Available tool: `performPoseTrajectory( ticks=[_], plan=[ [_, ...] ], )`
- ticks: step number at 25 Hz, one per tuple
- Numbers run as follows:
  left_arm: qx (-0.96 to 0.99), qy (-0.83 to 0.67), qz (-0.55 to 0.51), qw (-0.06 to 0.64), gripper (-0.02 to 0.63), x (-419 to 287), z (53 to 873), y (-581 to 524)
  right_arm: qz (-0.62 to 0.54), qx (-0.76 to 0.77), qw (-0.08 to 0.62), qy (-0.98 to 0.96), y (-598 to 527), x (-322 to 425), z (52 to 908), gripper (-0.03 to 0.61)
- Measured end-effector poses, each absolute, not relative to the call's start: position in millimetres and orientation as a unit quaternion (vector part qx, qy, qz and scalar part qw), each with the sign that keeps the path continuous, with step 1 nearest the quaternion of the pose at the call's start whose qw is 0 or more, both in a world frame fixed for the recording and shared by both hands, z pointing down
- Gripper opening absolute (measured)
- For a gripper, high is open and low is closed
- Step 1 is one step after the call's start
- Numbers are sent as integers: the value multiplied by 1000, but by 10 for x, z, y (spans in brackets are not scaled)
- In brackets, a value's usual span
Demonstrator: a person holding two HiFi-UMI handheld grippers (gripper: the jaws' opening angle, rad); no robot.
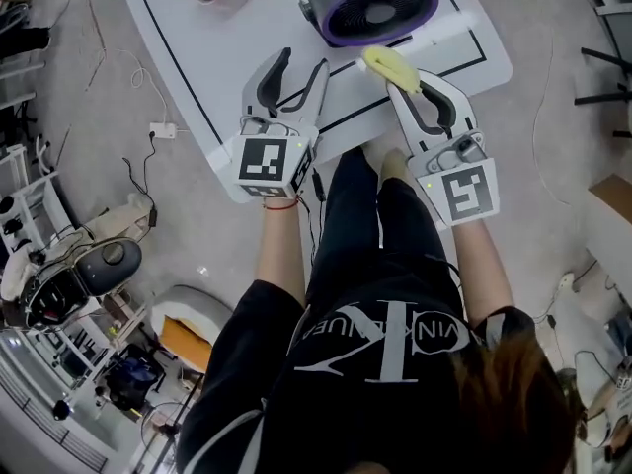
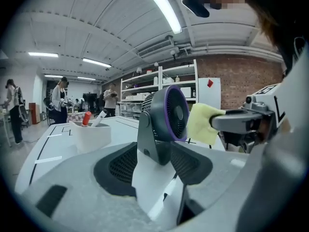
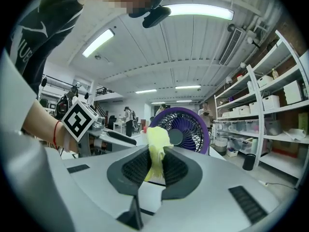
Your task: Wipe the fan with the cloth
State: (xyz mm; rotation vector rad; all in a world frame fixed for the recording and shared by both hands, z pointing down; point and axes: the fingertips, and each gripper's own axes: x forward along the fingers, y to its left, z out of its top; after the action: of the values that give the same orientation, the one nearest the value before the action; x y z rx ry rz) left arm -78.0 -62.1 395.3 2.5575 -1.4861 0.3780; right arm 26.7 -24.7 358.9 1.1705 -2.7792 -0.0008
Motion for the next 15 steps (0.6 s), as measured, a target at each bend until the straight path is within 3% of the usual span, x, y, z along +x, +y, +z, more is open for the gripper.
performPoseTrajectory(
  ticks=[8, 13, 15],
  plan=[
    [863, -476, 159, 61, 245, -762, 4020, -1050, -9, 414, 62, -908, -611, 55, 3512, 49],
    [871, -458, 168, 57, 241, -714, 4082, -1157, -7, 406, 62, -912, -709, -115, 3439, 49],
    [877, -446, 173, 51, 210, -669, 4099, -1171, -3, 408, 68, -910, -732, -154, 3442, 49]
  ],
)
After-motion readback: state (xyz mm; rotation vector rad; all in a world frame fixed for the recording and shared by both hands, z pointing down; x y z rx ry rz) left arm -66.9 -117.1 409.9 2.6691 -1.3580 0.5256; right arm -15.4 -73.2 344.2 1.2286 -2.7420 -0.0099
